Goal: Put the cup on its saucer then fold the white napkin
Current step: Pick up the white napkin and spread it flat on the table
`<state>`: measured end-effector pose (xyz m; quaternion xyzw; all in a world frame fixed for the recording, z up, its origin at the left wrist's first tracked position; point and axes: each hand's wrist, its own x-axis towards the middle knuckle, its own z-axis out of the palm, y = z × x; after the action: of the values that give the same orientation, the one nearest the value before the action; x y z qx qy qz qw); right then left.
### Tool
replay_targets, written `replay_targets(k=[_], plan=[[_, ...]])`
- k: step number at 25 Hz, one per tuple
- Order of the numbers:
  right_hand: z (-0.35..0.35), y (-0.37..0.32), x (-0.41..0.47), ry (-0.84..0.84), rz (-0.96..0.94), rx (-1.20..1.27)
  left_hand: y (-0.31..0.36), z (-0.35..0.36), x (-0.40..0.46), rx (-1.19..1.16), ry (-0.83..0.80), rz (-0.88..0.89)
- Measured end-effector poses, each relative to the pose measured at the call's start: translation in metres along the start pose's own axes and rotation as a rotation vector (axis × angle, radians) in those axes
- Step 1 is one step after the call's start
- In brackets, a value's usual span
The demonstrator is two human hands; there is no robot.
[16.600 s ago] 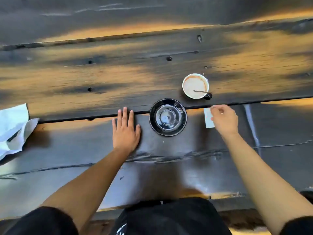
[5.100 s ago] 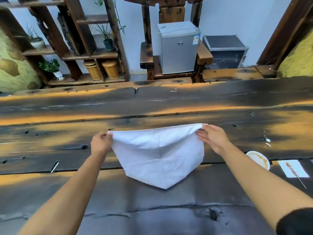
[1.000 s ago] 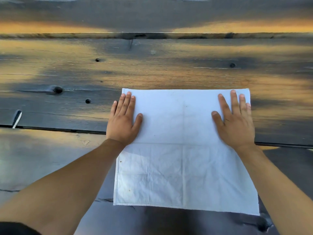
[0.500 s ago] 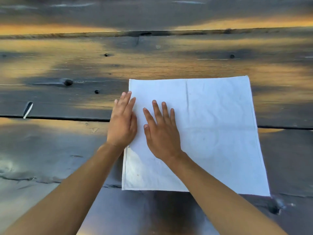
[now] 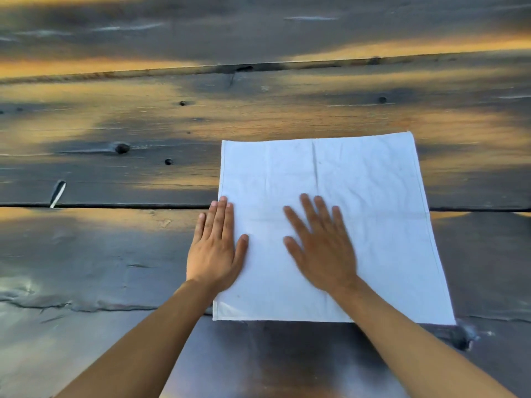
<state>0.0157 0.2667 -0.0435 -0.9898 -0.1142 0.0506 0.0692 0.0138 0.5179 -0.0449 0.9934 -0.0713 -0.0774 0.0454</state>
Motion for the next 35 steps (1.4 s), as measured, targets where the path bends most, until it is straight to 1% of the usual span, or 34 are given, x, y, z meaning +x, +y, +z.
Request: replay_targets(k=[3, 5, 7, 9, 10, 11, 12, 14, 15, 17, 20, 23, 25, 27, 29, 31, 34, 35], plan=[[-0.011, 0.084, -0.032, -0.025, 0.187, -0.055, 0.001, -0.002, 0.000, -0.003, -0.012, -0.008], [-0.021, 0.115, -0.045, -0.069, 0.294, -0.032, 0.001, -0.002, 0.000, 0.005, -0.012, -0.012], [-0.027, 0.118, -0.047, -0.084, 0.361, -0.010, 0.000, -0.003, 0.001, 0.003, -0.018, -0.013], [-0.032, 0.095, -0.038, -0.038, 0.432, 0.037, 0.001, -0.003, 0.001, -0.002, -0.018, -0.014], [-0.034, 0.075, -0.029, -0.002, 0.434, 0.057, 0.001, -0.003, 0.001, -0.002, -0.014, -0.014], [-0.034, 0.049, -0.020, 0.032, 0.388, 0.069, 0.001, -0.003, 0.001, -0.003, -0.012, -0.014], [-0.032, 0.018, -0.012, 0.052, 0.297, 0.079, 0.001, -0.004, 0.001, -0.005, -0.012, -0.015], [-0.019, -0.046, 0.000, 0.035, 0.073, 0.105, 0.003, -0.005, 0.002, -0.006, -0.019, -0.017], [-0.012, -0.071, 0.002, 0.005, -0.003, 0.115, 0.003, -0.005, 0.001, -0.004, -0.020, -0.016], [0.001, -0.089, 0.002, -0.058, -0.046, 0.101, 0.002, -0.004, 0.000, 0.002, -0.021, -0.010], [0.007, -0.050, -0.010, -0.031, -0.008, 0.036, 0.000, -0.004, 0.001, -0.010, -0.029, -0.011], [0.001, 0.024, -0.039, 0.013, 0.084, -0.019, 0.001, -0.005, 0.000, -0.003, -0.027, -0.005], [-0.005, 0.079, -0.060, 0.009, 0.170, -0.052, 0.001, -0.005, 0.001, -0.006, -0.031, -0.006], [-0.014, 0.116, -0.074, -0.034, 0.260, -0.053, 0.002, -0.005, 0.000, -0.007, -0.040, -0.012], [-0.020, 0.127, -0.079, -0.076, 0.299, -0.052, 0.002, -0.006, 0.000, -0.011, -0.047, -0.015], [-0.023, 0.121, -0.076, -0.086, 0.317, -0.027, 0.001, -0.010, 0.000, -0.040, -0.056, 0.006], [-0.029, 0.093, -0.069, -0.043, 0.390, 0.068, 0.000, -0.018, -0.006, -0.242, -0.005, 0.032], [-0.029, 0.077, -0.068, -0.012, 0.386, 0.089, 0.002, -0.019, -0.013, -0.279, 0.013, 0.040]])
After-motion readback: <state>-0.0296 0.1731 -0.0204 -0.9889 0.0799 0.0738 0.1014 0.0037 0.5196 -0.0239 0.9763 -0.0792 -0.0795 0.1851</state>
